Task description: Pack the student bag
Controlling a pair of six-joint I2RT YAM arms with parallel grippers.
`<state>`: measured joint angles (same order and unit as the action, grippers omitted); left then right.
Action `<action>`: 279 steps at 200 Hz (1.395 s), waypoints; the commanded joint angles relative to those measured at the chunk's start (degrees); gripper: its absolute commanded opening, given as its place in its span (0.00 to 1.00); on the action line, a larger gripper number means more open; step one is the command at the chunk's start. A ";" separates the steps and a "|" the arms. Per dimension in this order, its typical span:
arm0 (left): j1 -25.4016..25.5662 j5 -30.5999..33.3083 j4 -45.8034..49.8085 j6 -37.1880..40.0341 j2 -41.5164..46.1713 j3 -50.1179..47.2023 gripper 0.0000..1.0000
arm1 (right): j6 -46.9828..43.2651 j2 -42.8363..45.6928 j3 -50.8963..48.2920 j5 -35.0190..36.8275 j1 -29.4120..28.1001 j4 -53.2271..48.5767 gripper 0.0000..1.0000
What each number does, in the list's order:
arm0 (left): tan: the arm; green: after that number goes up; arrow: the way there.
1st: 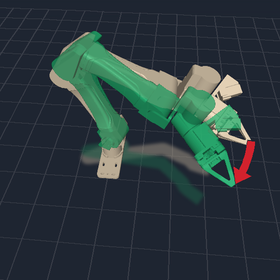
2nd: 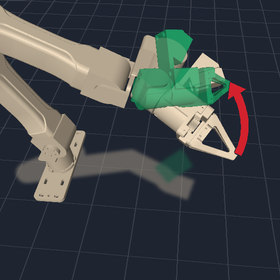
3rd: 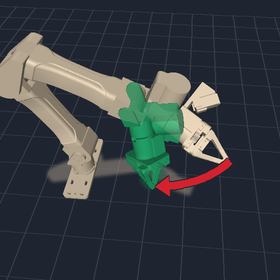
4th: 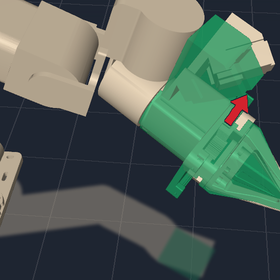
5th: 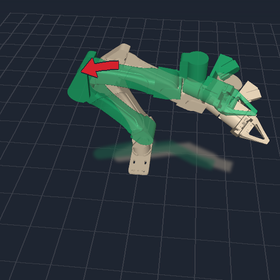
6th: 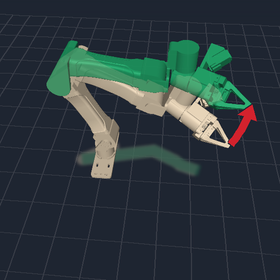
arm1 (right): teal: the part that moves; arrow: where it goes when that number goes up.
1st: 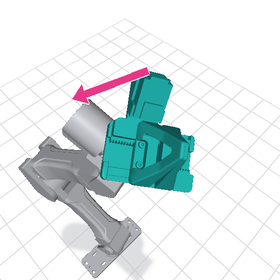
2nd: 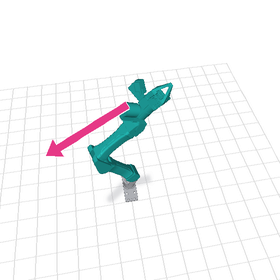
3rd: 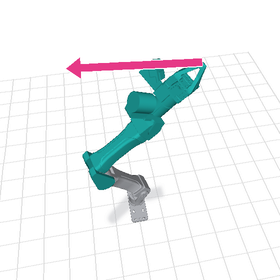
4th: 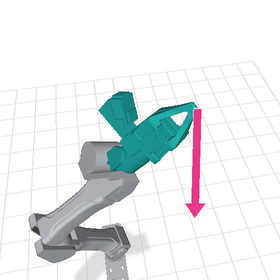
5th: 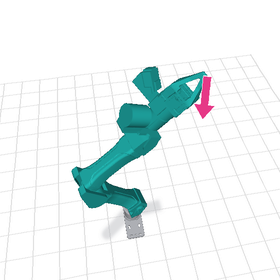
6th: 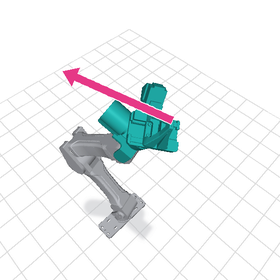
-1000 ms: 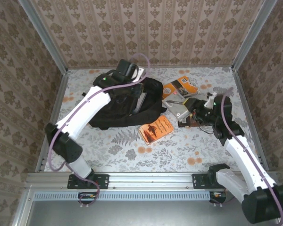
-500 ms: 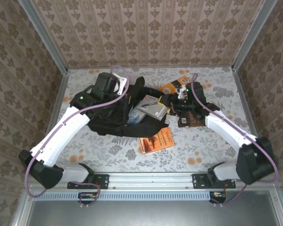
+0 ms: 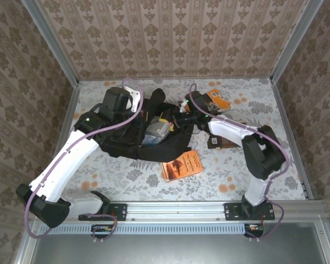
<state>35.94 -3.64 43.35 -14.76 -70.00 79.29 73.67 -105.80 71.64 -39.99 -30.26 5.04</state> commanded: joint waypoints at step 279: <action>-3.28 -5.15 -6.39 -1.82 -3.77 -7.34 0.18 | -35.77 24.34 -6.94 34.36 -2.61 -34.74 0.85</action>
<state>29.78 -8.14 39.33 -15.88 -72.01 72.69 39.33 -85.84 73.76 -9.85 -33.34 -26.13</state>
